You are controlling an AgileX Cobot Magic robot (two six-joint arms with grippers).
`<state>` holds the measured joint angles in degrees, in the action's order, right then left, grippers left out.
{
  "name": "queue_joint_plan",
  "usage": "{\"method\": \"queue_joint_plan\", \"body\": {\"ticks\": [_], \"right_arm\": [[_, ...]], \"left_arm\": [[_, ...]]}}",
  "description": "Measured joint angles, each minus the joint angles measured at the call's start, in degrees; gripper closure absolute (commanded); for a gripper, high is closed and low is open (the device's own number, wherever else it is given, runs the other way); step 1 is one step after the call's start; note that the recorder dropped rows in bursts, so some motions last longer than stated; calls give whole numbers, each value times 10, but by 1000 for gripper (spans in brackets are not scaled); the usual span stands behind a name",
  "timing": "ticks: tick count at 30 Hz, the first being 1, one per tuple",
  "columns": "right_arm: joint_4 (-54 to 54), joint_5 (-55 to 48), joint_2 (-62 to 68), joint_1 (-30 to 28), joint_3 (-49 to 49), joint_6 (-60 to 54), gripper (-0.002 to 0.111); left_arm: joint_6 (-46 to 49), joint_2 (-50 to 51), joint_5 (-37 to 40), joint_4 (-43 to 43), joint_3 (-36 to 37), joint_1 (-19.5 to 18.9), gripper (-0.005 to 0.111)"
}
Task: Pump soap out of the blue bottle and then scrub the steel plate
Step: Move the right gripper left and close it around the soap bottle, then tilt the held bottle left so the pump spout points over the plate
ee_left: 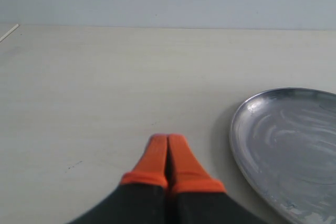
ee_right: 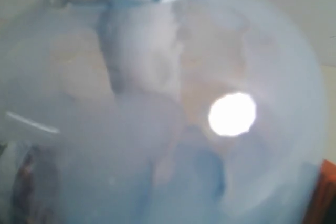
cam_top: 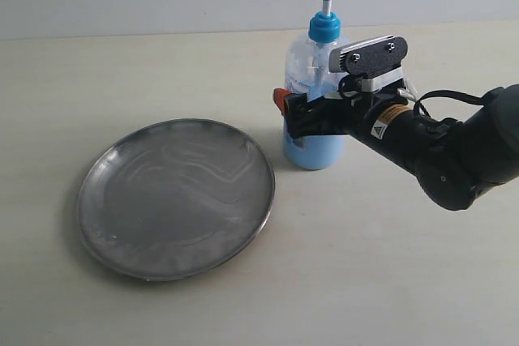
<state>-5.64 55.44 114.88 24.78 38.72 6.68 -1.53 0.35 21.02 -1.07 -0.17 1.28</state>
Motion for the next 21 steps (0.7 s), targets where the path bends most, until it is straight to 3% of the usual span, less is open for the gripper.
{"method": "queue_joint_plan", "body": {"ticks": [7, 9, 12, 21], "right_arm": [[4, 13, 5, 0, 2, 5, 82], [6, 14, 6, 0, 2, 5, 97], [9, 15, 6, 1, 2, 1, 108], [-3, 3, -5, 1, 2, -47, 108]], "left_arm": [[0, 0, 0, 0, 0, 0, 107], [0, 0, 0, 0, 0, 0, 107], [0, 0, 0, 0, 0, 0, 107], [0, 0, 0, 0, 0, 0, 107]]}}
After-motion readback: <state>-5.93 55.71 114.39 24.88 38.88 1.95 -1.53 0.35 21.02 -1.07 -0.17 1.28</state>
